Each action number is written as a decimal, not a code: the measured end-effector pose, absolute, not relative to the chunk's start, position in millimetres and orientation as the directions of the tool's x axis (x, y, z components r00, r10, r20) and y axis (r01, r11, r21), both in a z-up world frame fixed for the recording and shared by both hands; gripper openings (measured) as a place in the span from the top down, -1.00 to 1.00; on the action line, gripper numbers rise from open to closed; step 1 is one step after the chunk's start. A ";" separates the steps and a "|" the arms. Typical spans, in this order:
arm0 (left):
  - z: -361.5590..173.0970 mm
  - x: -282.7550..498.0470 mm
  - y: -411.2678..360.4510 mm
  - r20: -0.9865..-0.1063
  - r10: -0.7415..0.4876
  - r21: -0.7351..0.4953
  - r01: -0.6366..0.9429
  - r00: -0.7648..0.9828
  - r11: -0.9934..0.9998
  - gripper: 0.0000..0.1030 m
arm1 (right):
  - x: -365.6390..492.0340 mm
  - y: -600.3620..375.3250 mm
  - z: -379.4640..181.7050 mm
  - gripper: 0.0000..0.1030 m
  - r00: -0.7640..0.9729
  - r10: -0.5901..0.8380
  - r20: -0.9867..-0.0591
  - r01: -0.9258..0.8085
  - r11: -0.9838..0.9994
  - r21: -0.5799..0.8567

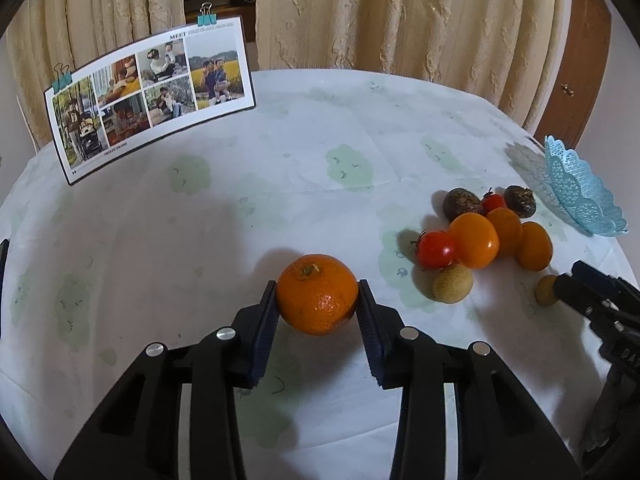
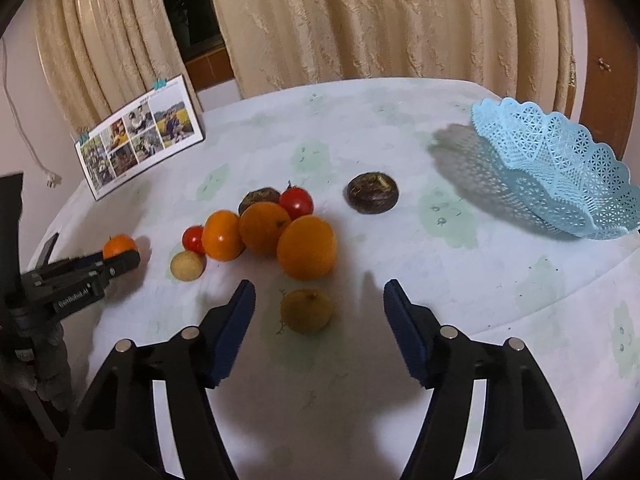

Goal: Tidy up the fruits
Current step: 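Grasp the orange with the left gripper while the right gripper grasps a small yellow fruit, then carry the yellow fruit into the blue basket and release it with the right gripper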

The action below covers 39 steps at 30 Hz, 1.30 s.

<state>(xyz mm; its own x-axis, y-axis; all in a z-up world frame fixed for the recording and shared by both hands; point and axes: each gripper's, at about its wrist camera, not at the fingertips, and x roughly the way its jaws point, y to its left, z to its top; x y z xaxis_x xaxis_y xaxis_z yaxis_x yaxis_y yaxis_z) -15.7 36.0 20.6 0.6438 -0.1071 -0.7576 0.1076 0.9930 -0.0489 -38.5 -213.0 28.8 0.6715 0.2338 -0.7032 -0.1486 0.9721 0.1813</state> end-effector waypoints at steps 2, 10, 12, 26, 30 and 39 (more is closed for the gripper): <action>22.8 -16.3 35.8 -0.754 -0.109 -0.050 0.109 0.647 0.993 0.25 | -36.3 -209.4 24.6 -0.18 0.654 0.229 -0.721 -0.152 0.973 0.171; 29.2 -17.9 36.4 -0.746 -0.102 -0.049 0.099 0.658 0.994 0.25 | -32.5 -204.7 18.7 0.42 0.621 0.239 -0.747 -0.171 0.971 0.169; 31.3 -18.5 35.9 -0.744 -0.101 -0.048 0.098 0.661 0.994 0.25 | -34.7 -208.2 20.4 0.42 0.626 0.250 -0.738 -0.170 0.968 0.184; 48.4 -20.7 7.1 -0.725 -0.118 -0.027 0.143 0.679 0.989 0.24 | -44.0 -300.9 75.8 0.42 0.794 0.123 -0.595 0.034 0.969 0.246; 54.1 -18.8 -6.7 -0.721 -0.124 -0.017 0.162 0.682 0.987 0.24 | -35.4 -341.3 83.3 0.42 0.818 0.042 -0.574 0.125 0.960 0.249; 67.6 -10.3 -49.3 -0.709 -0.159 0.004 0.229 0.687 0.973 0.24 | -13.8 -393.2 69.3 0.42 0.804 -0.046 -0.593 0.236 0.940 0.247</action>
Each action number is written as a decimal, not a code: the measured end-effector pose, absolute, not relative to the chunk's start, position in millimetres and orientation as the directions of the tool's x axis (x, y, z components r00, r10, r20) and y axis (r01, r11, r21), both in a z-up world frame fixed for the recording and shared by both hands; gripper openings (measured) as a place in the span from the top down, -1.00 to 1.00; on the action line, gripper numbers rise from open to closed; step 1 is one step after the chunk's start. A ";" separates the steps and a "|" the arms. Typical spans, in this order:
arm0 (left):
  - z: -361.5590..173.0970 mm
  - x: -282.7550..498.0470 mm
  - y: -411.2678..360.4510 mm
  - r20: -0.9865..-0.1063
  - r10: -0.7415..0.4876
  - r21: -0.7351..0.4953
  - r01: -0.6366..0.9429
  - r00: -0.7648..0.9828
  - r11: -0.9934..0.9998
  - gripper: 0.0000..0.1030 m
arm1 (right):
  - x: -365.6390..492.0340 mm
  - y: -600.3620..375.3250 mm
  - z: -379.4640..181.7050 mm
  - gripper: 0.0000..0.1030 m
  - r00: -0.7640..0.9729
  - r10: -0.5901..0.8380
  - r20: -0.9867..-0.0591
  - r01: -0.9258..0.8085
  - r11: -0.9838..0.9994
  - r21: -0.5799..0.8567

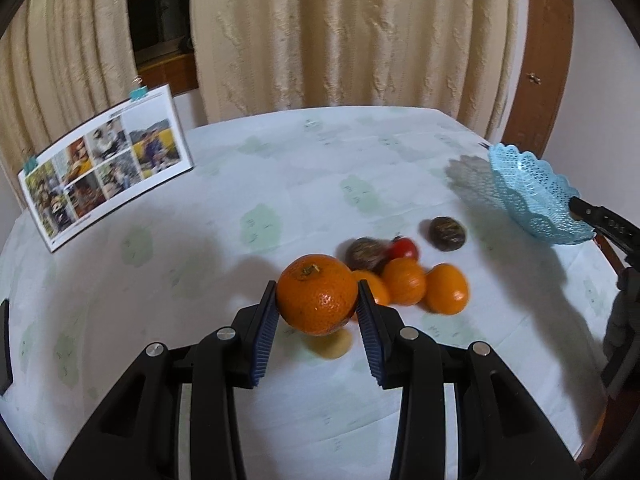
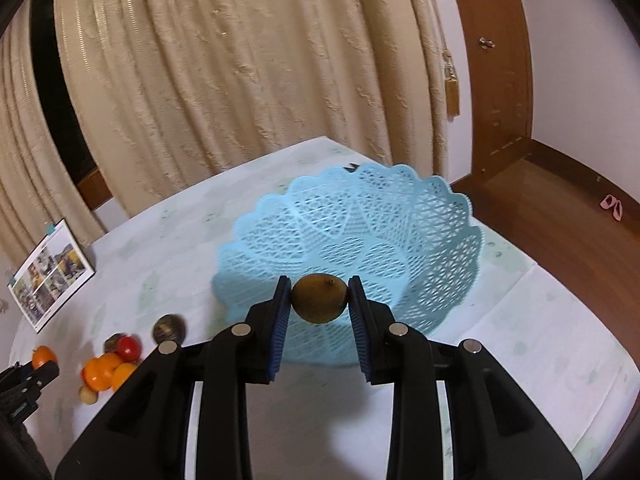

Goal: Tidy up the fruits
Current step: 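Carry the yellow fruit into the blue basket and release it with the right gripper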

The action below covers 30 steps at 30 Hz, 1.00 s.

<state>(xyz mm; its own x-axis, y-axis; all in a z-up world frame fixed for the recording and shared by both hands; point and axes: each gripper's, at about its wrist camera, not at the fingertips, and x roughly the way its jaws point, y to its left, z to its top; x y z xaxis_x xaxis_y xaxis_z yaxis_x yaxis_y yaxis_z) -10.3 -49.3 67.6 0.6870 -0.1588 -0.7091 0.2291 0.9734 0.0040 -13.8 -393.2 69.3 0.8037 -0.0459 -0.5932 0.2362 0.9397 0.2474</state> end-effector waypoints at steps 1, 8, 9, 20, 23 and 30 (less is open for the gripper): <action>68.8 -8.6 -54.2 -0.709 -0.165 0.004 0.238 0.686 0.971 0.24 | -12.4 -395.9 67.5 0.41 0.802 -0.049 -0.596 0.241 0.939 0.247; 75.9 0.7 -98.7 -0.703 -0.210 0.016 0.310 0.679 0.951 0.24 | -12.6 -409.6 61.6 -0.15 0.810 -0.102 -0.577 0.293 0.923 0.248; 77.4 2.0 -107.8 -0.701 -0.220 0.018 0.324 0.679 0.946 0.24 | -13.0 -410.3 61.5 -0.15 0.812 -0.116 -0.572 0.301 0.923 0.241; 86.4 25.1 -206.6 -0.678 -0.317 0.031 0.457 0.663 0.889 0.24 | -22.7 -420.2 54.7 -0.15 0.817 -0.218 -0.534 0.378 0.902 0.209; 85.8 34.4 -230.7 -0.677 -0.340 0.029 0.485 0.653 0.874 0.24 | -24.6 -421.9 53.5 -0.15 0.818 -0.233 -0.526 0.390 0.897 0.210; 82.2 52.3 -270.8 -0.683 -0.358 0.037 0.519 0.637 0.854 0.24 | -34.3 -423.0 59.1 -0.15 0.824 -0.294 -0.484 0.428 0.883 0.192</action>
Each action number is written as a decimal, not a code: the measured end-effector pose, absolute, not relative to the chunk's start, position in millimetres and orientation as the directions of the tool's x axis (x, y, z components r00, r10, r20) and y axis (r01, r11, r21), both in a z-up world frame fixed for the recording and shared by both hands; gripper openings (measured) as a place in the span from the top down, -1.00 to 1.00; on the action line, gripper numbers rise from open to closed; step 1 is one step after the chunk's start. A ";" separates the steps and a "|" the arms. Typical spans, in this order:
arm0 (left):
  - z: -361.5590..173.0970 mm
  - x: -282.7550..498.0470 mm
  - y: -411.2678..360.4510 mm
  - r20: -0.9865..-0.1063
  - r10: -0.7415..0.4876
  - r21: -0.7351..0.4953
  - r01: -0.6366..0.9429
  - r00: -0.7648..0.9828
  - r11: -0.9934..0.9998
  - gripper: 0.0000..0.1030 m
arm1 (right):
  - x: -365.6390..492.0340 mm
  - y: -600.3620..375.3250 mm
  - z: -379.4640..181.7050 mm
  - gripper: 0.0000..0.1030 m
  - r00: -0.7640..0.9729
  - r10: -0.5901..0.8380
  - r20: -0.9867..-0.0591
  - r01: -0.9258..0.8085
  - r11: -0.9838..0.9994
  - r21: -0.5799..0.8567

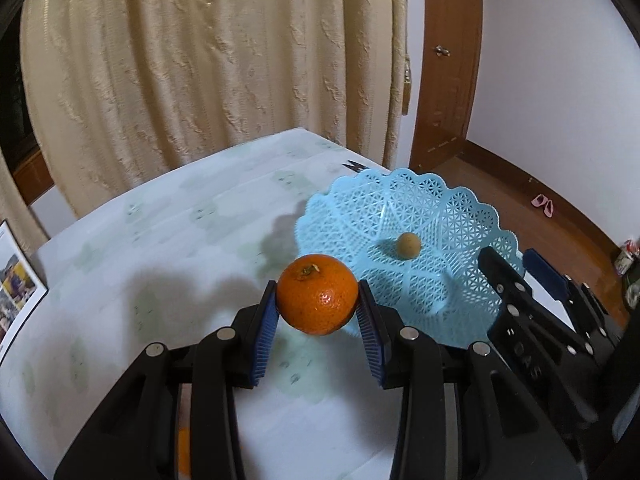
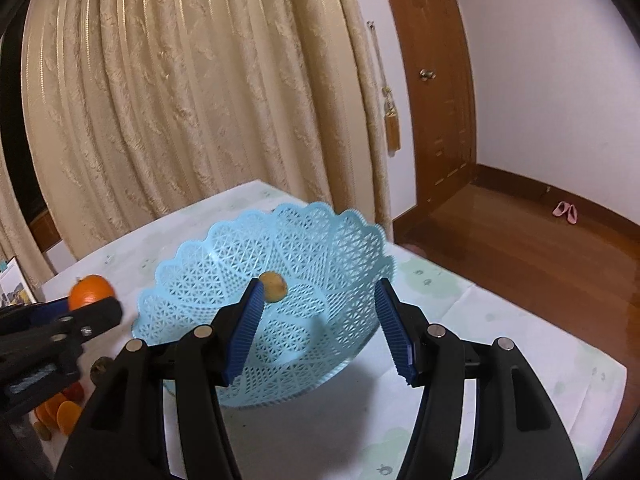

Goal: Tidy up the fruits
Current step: 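Carry the yellow fruit into the blue basket and release it with the right gripper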

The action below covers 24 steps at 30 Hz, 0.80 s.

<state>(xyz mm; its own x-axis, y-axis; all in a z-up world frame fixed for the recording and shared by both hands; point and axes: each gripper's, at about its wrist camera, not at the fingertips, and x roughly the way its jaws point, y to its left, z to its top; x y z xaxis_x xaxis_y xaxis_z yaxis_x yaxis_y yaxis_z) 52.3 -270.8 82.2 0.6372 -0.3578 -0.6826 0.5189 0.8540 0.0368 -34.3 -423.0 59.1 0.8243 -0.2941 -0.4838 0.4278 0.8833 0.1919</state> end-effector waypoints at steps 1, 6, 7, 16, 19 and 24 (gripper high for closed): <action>80.9 54.2 -275.8 -0.685 -0.360 0.041 0.527 0.633 0.849 0.24 | -35.1 -423.5 59.5 -0.15 0.825 -0.298 -0.480 0.431 0.881 0.195; 75.9 55.3 -290.0 -0.690 -0.368 0.054 0.551 0.624 0.833 0.24 | -37.0 -422.4 61.1 -0.15 0.827 -0.311 -0.469 0.438 0.879 0.189; 74.9 55.4 -292.3 -0.690 -0.371 0.056 0.556 0.622 0.829 0.23 | -37.3 -422.9 61.2 -0.15 0.826 -0.314 -0.467 0.439 0.879 0.186; 84.6 56.9 -277.1 -0.661 -0.338 0.080 0.510 0.670 0.857 -0.50 | -39.7 -421.9 63.5 -0.39 0.826 -0.346 -0.445 0.462 0.868 0.183; 90.6 53.2 -271.0 -0.640 -0.329 0.097 0.498 0.694 0.862 -0.58 | -38.0 -420.5 63.6 -0.39 0.826 -0.345 -0.446 0.459 0.871 0.177; 96.3 47.8 -260.4 -0.627 -0.319 0.104 0.481 0.711 0.870 -0.66 | -37.3 -419.4 63.8 -0.39 0.824 -0.347 -0.448 0.462 0.870 0.174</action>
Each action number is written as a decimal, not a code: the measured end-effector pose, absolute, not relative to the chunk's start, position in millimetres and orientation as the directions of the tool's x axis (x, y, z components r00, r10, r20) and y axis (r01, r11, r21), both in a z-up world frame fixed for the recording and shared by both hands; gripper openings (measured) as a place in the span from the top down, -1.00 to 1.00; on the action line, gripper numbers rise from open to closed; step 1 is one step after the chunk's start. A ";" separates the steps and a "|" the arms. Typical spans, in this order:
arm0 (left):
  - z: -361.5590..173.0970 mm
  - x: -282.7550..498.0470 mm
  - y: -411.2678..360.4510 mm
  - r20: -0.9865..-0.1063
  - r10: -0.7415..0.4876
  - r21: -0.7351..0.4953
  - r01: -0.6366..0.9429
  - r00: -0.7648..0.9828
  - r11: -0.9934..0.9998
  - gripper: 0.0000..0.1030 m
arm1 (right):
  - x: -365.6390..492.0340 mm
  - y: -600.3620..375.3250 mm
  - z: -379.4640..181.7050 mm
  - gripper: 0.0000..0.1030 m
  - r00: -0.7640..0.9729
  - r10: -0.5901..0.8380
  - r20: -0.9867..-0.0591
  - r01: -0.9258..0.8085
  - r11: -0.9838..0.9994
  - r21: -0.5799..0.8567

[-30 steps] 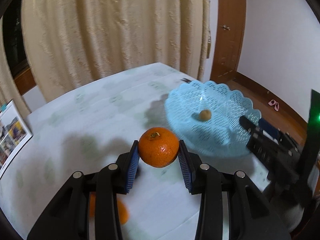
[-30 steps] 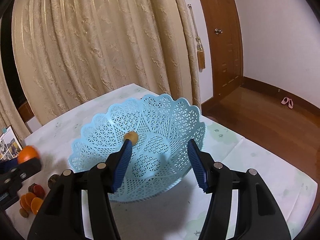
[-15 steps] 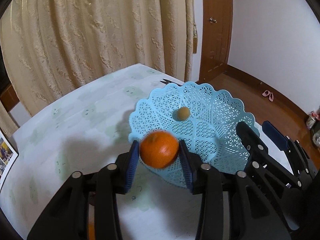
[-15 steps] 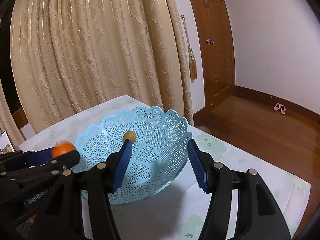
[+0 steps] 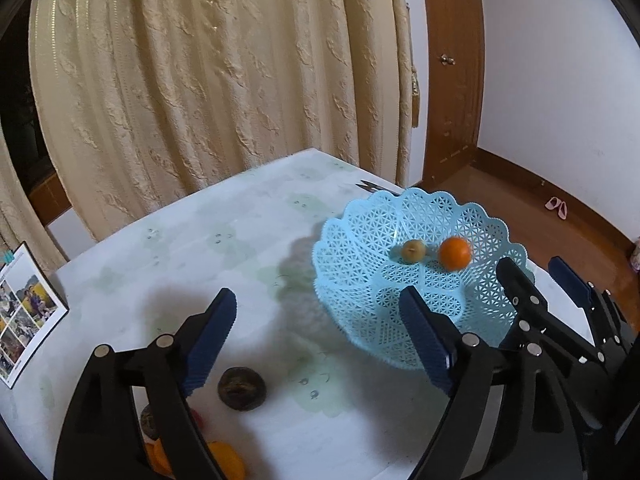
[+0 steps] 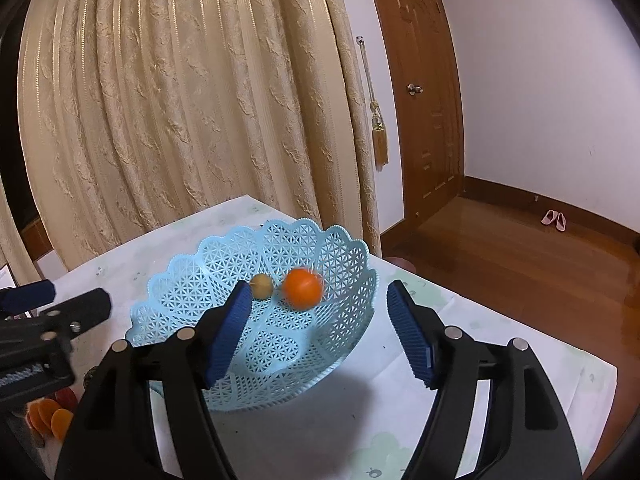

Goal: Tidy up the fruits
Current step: 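Carry the yellow fruit into the blue basket and release it with the right gripper, then release the orange into the blue basket with the left gripper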

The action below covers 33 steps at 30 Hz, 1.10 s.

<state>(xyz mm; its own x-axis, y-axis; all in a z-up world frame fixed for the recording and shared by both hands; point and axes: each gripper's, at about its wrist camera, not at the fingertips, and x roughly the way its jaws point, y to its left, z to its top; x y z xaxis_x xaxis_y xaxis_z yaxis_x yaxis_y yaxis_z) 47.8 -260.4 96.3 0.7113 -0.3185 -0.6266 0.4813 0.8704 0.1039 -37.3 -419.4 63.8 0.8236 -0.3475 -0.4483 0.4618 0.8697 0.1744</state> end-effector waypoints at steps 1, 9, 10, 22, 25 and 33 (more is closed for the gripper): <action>96.6 46.8 -257.2 -0.627 -0.311 0.105 0.473 0.714 0.875 -0.71 | -37.5 -419.2 63.8 -0.39 0.823 -0.349 -0.449 0.463 0.869 0.174; 95.5 44.0 -228.4 -0.634 -0.269 0.094 0.418 0.725 0.903 -0.71 | -37.8 -417.5 63.9 -0.40 0.818 -0.358 -0.450 0.467 0.870 0.158; 95.4 43.9 -225.3 -0.634 -0.265 0.092 0.412 0.726 0.907 -0.72 | -37.1 -417.1 63.9 -0.40 0.817 -0.360 -0.451 0.468 0.870 0.155; 102.9 37.0 -178.7 -0.619 -0.239 0.076 0.360 0.749 0.930 -0.72 | -39.8 -409.5 64.0 -0.40 0.810 -0.369 -0.456 0.471 0.873 0.129; 102.5 39.2 -159.0 -0.620 -0.217 0.071 0.329 0.754 0.942 -0.72 | -44.3 -407.6 64.9 -0.40 0.817 -0.340 -0.465 0.454 0.878 0.155; 94.0 51.3 -95.6 -0.649 -0.123 0.056 0.208 0.751 0.976 -0.72 | -47.7 -392.3 66.8 -0.40 0.845 -0.186 -0.501 0.354 0.897 0.265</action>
<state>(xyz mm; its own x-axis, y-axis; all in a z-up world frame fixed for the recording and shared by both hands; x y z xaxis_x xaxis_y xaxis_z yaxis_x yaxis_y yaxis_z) 51.3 -95.6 94.0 0.7508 -0.1229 -0.6490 0.2084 0.9764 0.0562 -47.7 -392.3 66.8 0.8450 -0.1855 -0.5015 0.3543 0.8967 0.2653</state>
